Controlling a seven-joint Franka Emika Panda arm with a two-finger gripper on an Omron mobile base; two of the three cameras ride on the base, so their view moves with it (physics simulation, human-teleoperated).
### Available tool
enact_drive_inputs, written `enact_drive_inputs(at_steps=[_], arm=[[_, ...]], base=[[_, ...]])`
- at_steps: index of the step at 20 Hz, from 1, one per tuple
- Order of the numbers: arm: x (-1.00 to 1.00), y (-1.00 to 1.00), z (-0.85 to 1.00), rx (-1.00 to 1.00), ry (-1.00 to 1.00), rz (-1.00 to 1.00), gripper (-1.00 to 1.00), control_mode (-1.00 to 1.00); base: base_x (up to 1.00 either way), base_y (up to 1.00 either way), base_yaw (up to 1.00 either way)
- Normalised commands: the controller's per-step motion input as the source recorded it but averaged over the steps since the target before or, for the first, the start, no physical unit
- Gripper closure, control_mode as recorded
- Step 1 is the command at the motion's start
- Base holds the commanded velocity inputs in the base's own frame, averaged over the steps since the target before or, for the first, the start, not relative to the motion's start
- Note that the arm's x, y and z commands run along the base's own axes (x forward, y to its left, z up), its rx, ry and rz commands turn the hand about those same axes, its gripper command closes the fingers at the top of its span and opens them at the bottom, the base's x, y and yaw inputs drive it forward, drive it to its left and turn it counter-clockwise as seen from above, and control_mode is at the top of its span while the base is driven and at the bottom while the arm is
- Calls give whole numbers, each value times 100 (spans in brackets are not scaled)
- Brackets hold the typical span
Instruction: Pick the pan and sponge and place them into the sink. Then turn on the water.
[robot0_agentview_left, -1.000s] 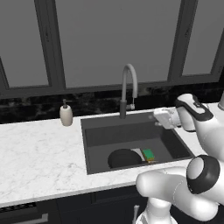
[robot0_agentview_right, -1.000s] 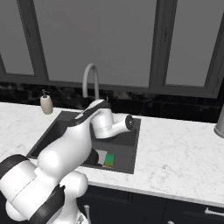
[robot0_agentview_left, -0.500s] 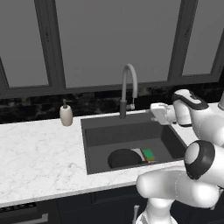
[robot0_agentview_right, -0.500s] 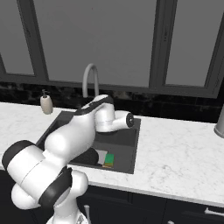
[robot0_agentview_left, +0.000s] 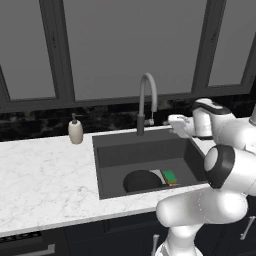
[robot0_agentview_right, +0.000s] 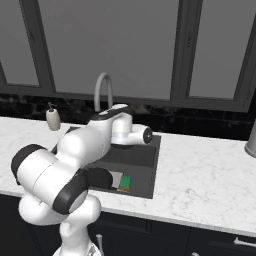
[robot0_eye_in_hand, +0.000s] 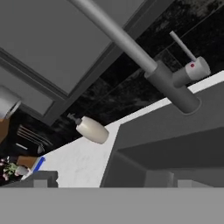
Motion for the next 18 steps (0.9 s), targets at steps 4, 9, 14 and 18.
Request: enact_drive_inputs(at_steps=[4, 9, 14, 18], arm=[[32, 0, 0, 0, 0, -5, -100, -100], [32, 0, -1, 0, 0, -4, -100, -100], [28, 0, -5, 0, 0, -2, -100, -100], [31, 0, -20, 0, 0, -1, -100, -100]], base=[[0, 0, 0], [0, 0, 0], [0, 0, 0], [0, 0, 0]])
